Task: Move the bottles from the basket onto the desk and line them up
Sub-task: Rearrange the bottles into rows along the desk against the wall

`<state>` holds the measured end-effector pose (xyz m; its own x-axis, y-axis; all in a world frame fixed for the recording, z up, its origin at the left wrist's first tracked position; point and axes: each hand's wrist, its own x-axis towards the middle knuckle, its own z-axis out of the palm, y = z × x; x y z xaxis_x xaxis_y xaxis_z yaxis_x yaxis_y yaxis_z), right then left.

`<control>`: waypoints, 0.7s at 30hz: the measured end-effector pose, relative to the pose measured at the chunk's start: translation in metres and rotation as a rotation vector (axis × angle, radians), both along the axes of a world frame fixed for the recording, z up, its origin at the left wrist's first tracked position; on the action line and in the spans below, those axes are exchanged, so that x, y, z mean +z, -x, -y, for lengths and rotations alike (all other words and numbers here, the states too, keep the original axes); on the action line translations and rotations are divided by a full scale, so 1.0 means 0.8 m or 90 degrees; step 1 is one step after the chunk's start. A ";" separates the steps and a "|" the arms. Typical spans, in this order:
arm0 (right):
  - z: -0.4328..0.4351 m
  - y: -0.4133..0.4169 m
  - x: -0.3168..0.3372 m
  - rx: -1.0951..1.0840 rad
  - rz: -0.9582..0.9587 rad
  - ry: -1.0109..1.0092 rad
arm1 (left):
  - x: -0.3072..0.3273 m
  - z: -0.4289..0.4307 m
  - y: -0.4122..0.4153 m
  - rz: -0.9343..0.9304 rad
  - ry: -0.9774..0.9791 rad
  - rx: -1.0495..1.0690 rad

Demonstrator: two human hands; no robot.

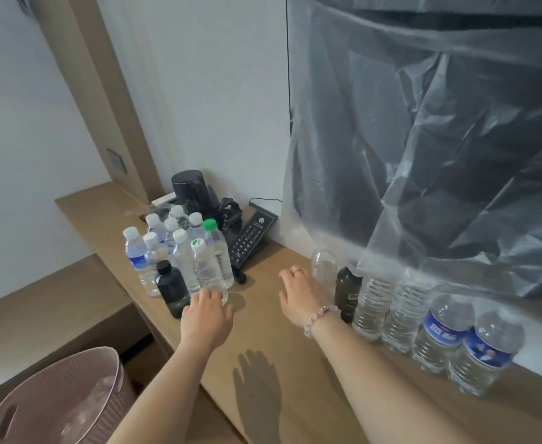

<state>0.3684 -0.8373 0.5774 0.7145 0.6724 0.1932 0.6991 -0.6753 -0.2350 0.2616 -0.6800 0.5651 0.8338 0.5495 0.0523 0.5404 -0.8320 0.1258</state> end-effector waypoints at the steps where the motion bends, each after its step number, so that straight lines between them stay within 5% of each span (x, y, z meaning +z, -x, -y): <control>1: -0.009 -0.001 -0.001 0.000 0.000 0.006 | -0.001 -0.009 0.002 -0.001 -0.003 0.003; 21: -0.222 0.016 -0.038 -0.065 -0.094 0.048 | -0.028 -0.230 0.026 0.083 0.073 0.041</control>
<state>0.3552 -0.6597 0.5469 0.7967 0.6035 0.0328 0.5875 -0.7606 -0.2765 0.2405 -0.4963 0.5427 0.7870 0.6101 0.0918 0.5649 -0.7724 0.2902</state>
